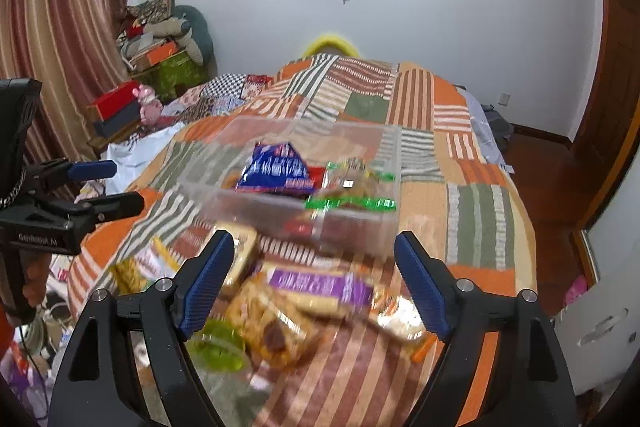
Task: Organize snacks
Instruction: 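Grasp the yellow chip bag with the left tool while the right tool grasps the cookie bag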
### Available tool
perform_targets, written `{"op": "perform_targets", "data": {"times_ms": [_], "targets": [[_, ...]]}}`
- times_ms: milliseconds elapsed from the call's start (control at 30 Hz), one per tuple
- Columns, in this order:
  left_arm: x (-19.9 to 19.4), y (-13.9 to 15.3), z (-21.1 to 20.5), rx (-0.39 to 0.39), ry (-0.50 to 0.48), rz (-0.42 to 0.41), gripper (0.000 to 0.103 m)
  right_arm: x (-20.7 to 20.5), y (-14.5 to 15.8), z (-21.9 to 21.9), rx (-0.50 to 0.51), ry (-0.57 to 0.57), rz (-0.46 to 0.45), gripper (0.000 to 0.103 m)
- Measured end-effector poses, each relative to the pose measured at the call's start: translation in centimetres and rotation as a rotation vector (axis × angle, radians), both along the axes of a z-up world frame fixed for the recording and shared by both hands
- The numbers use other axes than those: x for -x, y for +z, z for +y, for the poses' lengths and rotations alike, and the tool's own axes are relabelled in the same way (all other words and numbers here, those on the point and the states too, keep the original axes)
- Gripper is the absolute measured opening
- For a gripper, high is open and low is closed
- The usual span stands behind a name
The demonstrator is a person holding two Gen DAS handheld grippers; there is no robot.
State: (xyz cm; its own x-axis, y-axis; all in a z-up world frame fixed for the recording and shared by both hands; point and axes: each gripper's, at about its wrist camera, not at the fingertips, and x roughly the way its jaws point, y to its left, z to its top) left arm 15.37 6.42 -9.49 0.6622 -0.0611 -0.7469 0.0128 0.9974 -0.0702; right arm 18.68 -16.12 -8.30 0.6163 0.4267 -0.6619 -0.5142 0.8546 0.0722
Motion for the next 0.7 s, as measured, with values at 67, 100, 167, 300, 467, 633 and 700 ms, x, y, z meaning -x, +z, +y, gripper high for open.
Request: {"op": "perform_targets", "data": {"times_ms": [67, 100, 167, 300, 467, 633, 700], "targets": [[0.6, -0.9, 0.6, 0.002, 0.014, 0.018, 0.096, 0.4, -0.8, 0.0, 0.004, -0.001, 0.02, 0.081], [0.9, -1.6, 1.0, 0.001, 0.027, 0.034, 0.096, 0.6, -1.1, -0.1, 0.006, 0.0, 0.028, 0.081], [1.5, -2.6, 1.5, -0.002, 0.04, 0.055, 0.096, 0.7, -2.1, -0.1, 0.02, -0.002, 0.049, 0.081], [2.1, -5.0, 2.7, 0.001, 0.068, 0.098, 0.096, 0.4, -3.9, -0.2, 0.049, -0.006, 0.093, 0.081], [2.5, -7.1, 3.3, -0.006, 0.078, 0.128, 0.087, 0.7, -5.9, 0.2, 0.06, -0.002, 0.153, 0.081], [2.2, -8.7, 2.8, -0.001, 0.045, 0.17, 0.072, 0.7, -7.0, 0.9, 0.056, 0.014, 0.192, 0.081], [2.2, -9.1, 2.5, 0.001, 0.039, 0.167, 0.072, 0.7, -7.2, 1.1, 0.053, 0.018, 0.199, 0.079]]}}
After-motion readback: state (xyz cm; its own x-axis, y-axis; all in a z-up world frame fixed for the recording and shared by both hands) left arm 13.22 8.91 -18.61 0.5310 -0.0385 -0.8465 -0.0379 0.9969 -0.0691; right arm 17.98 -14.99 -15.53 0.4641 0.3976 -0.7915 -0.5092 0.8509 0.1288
